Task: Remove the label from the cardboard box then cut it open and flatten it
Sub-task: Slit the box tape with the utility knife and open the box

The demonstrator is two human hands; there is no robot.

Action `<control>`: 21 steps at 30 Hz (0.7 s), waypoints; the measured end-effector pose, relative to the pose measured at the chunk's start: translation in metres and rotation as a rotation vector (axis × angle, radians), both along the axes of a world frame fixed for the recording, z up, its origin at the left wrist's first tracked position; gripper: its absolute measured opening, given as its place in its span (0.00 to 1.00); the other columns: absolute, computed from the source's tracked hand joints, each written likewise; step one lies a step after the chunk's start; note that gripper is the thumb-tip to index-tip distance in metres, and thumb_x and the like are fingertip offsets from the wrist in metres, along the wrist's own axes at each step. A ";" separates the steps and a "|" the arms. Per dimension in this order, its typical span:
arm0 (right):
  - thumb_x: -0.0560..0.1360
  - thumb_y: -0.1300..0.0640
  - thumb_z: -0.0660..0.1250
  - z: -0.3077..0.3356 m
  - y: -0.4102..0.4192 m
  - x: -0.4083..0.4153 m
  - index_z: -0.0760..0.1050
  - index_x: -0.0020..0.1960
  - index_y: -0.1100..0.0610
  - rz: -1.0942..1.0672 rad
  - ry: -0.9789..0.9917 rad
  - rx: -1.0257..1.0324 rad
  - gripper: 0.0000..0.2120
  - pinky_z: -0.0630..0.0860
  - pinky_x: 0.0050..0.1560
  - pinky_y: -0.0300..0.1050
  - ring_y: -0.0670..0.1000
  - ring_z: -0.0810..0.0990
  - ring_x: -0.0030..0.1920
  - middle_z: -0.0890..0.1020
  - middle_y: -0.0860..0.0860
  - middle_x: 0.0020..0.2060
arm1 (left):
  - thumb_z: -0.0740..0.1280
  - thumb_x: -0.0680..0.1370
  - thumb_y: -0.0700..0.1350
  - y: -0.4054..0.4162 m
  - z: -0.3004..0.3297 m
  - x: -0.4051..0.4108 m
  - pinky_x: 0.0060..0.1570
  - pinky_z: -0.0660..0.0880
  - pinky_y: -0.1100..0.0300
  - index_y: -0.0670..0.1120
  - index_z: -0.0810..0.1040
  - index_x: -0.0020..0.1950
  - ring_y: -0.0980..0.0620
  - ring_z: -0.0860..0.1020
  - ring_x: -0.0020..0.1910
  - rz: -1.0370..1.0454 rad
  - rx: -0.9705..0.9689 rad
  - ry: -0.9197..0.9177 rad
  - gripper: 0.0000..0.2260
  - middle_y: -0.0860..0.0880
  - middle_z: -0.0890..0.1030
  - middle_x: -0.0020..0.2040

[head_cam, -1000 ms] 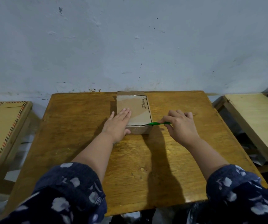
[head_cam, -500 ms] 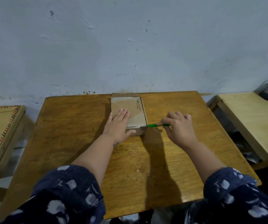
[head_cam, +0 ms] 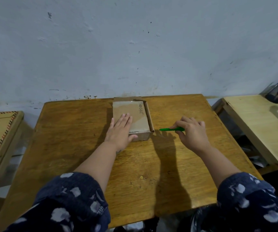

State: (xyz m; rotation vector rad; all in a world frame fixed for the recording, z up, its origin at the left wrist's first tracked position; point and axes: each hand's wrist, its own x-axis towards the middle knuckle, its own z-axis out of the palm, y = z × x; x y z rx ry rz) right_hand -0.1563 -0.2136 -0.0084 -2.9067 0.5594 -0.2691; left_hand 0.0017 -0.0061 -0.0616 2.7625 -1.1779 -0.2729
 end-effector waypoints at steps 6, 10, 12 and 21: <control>0.75 0.60 0.67 -0.003 0.003 0.009 0.78 0.58 0.44 -0.358 -0.119 0.686 0.15 0.75 0.38 0.45 0.49 0.78 0.41 0.80 0.51 0.51 | 0.53 0.80 0.62 0.000 -0.004 -0.001 0.75 0.39 0.46 0.47 0.42 0.78 0.52 0.39 0.77 -0.001 -0.009 -0.026 0.35 0.50 0.41 0.79; 0.76 0.69 0.60 -0.008 0.000 0.019 0.79 0.59 0.47 -0.662 -0.193 1.174 0.21 0.73 0.41 0.45 0.57 0.78 0.51 0.79 0.56 0.58 | 0.52 0.80 0.62 0.000 -0.005 -0.001 0.74 0.39 0.46 0.47 0.42 0.78 0.52 0.39 0.77 0.000 -0.015 -0.037 0.34 0.50 0.41 0.79; 0.76 0.70 0.56 -0.012 -0.004 0.024 0.76 0.62 0.45 -0.677 -0.172 1.253 0.25 0.72 0.45 0.48 0.60 0.76 0.58 0.76 0.57 0.62 | 0.51 0.79 0.63 0.000 -0.006 -0.001 0.74 0.39 0.46 0.47 0.42 0.78 0.52 0.40 0.77 -0.002 -0.020 -0.046 0.35 0.49 0.42 0.79; 0.74 0.59 0.70 -0.033 -0.017 0.046 0.73 0.67 0.53 -0.738 -0.195 0.888 0.22 0.77 0.51 0.48 0.55 0.79 0.57 0.78 0.56 0.62 | 0.43 0.80 0.63 -0.019 0.000 0.003 0.75 0.39 0.48 0.47 0.47 0.79 0.52 0.42 0.77 0.078 -0.093 -0.077 0.32 0.49 0.47 0.79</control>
